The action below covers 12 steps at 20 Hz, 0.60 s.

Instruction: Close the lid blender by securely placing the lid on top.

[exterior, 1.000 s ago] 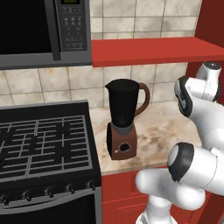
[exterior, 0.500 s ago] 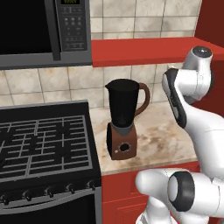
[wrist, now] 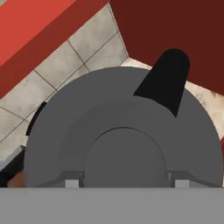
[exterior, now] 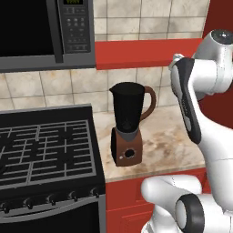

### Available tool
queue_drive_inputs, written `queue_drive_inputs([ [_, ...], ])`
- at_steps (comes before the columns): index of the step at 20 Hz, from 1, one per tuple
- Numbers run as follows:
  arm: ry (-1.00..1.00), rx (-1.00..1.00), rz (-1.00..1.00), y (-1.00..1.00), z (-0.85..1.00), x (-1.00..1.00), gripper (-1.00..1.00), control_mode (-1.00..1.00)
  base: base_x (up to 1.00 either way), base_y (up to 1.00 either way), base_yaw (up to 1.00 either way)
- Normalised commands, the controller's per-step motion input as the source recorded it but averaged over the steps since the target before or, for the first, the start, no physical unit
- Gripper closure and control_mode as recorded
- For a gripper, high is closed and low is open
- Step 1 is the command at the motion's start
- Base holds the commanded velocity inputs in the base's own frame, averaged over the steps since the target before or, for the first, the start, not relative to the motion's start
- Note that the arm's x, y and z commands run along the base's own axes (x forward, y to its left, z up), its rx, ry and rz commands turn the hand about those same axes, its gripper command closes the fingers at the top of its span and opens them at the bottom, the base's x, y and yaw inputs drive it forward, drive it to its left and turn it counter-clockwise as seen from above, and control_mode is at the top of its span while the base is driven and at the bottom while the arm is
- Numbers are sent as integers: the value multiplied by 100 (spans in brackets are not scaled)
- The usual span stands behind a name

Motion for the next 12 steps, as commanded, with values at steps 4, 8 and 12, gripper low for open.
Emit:
queue_drive_inputs([
  [4, -8, 1, 0, 86, 53, -43, 100, -100, 0, 0, 0],
  [8, -5, 6, 0, 79, 54, -34, 100, -100, 0, 0, 0],
  [12, -1, 14, 1, 59, 29, -4, 100, -100, 0, 0, 0],
])
